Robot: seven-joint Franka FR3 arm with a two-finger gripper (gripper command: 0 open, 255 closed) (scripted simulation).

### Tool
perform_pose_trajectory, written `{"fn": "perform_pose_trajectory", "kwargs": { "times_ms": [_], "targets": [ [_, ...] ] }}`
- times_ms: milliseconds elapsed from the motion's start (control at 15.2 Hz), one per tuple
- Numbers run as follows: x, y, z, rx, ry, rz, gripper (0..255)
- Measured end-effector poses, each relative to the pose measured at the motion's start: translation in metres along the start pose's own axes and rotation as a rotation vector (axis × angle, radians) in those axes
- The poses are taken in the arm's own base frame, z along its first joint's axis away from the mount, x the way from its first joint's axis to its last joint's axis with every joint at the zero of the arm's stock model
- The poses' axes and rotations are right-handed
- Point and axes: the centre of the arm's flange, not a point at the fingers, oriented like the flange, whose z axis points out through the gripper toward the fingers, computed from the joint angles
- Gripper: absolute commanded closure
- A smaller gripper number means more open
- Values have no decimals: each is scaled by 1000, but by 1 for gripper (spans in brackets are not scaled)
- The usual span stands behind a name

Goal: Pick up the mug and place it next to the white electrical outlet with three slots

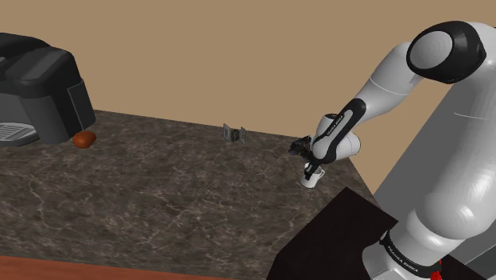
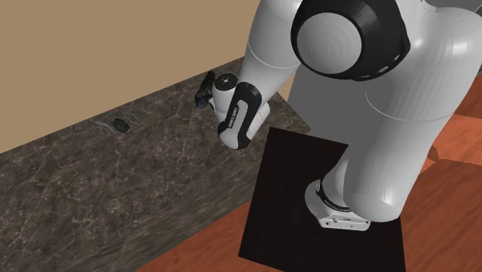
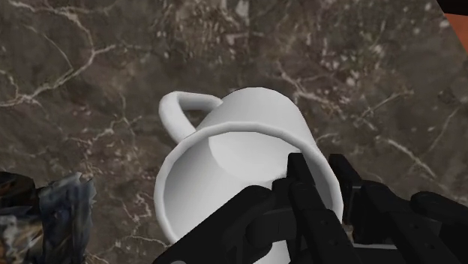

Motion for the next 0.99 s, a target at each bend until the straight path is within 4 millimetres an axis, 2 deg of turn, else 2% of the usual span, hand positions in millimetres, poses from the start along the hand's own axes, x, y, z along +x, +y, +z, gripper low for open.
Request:
{"fn": "perform_pose_trajectory", "kwargs": {
  "times_ms": [528, 990],
  "targets": [
    [0, 0, -2, 0, 0, 0, 255],
    [1, 3, -37, 0, 0, 0, 255]
  ]
}}
